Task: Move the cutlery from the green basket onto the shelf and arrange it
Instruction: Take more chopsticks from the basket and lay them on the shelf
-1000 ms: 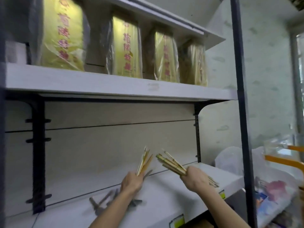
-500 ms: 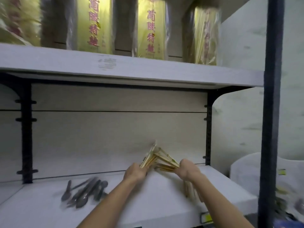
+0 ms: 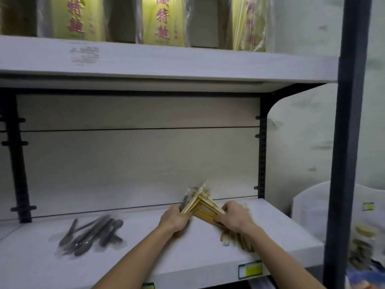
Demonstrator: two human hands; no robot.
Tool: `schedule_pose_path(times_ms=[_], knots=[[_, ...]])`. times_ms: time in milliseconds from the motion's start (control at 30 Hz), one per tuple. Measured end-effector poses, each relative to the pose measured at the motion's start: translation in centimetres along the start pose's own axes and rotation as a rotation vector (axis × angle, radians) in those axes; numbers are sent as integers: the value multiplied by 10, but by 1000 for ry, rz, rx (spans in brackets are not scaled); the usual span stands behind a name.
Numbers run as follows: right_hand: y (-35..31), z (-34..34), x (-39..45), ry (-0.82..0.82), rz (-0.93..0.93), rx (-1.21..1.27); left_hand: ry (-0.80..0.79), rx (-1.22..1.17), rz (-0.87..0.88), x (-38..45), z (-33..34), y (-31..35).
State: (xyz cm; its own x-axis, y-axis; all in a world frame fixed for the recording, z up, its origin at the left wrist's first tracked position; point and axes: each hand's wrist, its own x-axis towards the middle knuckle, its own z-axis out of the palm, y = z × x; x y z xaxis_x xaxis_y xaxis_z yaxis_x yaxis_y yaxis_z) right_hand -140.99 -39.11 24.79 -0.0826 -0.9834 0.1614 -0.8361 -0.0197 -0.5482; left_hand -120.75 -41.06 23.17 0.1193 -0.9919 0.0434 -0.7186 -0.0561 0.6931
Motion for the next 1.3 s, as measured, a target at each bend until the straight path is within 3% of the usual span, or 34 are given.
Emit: schedule_pose_path(times_ms=[167, 267, 433, 533, 633, 767, 1033, 1167, 1300], knots=[[6, 1, 2, 35, 19, 50, -39, 72, 13, -1, 1, 6], [10, -2, 2, 38, 53, 141, -65, -20, -16, 0, 0, 8], [20, -13, -5, -111, 208, 480, -60, -123, -80, 0, -1, 7], [22, -14, -7, -99, 233, 559, -29, -80, -75, -4, 0, 8], [26, -11, -4, 42, 145, 335, 77, 287, 51, -10, 2, 9], [26, -2, -6, 151, 97, 168, 154, 449, 128, -19, 4, 6], [3, 12, -16, 235, -134, -290, 118, 458, 137, -23, 1, 7], [-11, 23, -21, 232, -194, -295, 112, 431, 121, -26, -4, 1], [-17, 27, -21, 152, -199, -250, 36, 254, 97, -20, -9, -12]])
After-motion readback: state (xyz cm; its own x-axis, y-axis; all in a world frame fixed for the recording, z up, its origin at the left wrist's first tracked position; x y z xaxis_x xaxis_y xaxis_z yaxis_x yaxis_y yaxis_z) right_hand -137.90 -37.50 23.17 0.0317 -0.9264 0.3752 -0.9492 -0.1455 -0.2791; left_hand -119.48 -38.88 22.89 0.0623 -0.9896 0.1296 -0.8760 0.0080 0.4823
